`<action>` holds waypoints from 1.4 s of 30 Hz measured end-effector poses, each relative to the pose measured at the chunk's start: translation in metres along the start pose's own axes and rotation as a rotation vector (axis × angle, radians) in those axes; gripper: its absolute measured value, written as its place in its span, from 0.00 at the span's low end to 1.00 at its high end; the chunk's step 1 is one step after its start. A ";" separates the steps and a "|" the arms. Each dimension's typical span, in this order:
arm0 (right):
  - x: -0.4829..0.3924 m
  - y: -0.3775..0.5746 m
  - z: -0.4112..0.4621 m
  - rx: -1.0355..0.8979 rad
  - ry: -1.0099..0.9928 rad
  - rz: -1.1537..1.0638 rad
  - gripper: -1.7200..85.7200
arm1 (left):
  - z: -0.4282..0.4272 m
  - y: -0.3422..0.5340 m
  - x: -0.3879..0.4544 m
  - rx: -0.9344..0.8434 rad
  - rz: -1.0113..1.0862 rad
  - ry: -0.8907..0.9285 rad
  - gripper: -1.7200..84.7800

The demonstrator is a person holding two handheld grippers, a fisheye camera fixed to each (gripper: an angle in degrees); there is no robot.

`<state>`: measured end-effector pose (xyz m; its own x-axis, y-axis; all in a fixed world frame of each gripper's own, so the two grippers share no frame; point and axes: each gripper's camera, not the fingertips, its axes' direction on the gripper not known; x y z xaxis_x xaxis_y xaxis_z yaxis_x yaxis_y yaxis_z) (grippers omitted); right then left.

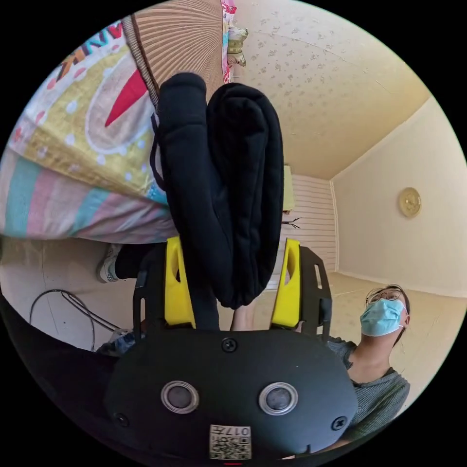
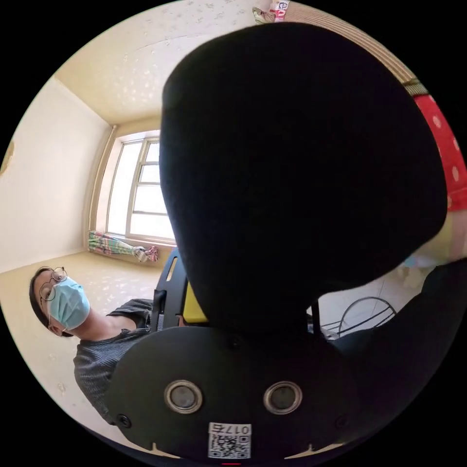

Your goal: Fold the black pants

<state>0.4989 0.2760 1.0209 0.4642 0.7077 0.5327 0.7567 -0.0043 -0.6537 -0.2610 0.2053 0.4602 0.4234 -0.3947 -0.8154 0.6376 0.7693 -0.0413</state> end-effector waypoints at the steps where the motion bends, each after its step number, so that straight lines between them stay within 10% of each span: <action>1: -0.013 0.010 0.000 -0.019 0.036 -0.027 0.21 | 0.013 -0.002 -0.002 -0.058 -0.016 0.027 0.32; 11: -0.164 0.063 -0.051 0.073 0.363 -0.454 0.15 | 0.124 -0.014 0.121 -0.211 0.255 0.050 0.22; 18: -0.254 0.078 -0.193 0.640 0.370 -0.684 0.15 | 0.284 -0.079 0.317 -0.328 0.823 0.048 0.25; 22: -0.219 0.063 -0.286 0.913 0.286 -0.442 0.16 | 0.292 -0.054 0.359 -0.169 0.986 -0.070 0.21; 28: -0.072 0.068 -0.375 0.993 0.424 0.219 0.17 | 0.253 0.009 0.260 -0.109 0.880 -0.383 0.18; 32: -0.031 0.116 -0.373 1.089 0.135 0.092 0.17 | 0.189 0.039 0.173 -0.114 0.672 -0.535 0.15; 42: -0.093 0.183 -0.177 1.143 0.653 -0.151 0.05 | 0.012 0.135 0.153 0.446 0.448 -0.781 0.10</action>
<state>0.6760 0.0849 0.9468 0.7884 0.1799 0.5883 0.1579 0.8650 -0.4762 -0.1019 0.2429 0.3366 0.8851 -0.4568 -0.0891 0.4310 0.7322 0.5274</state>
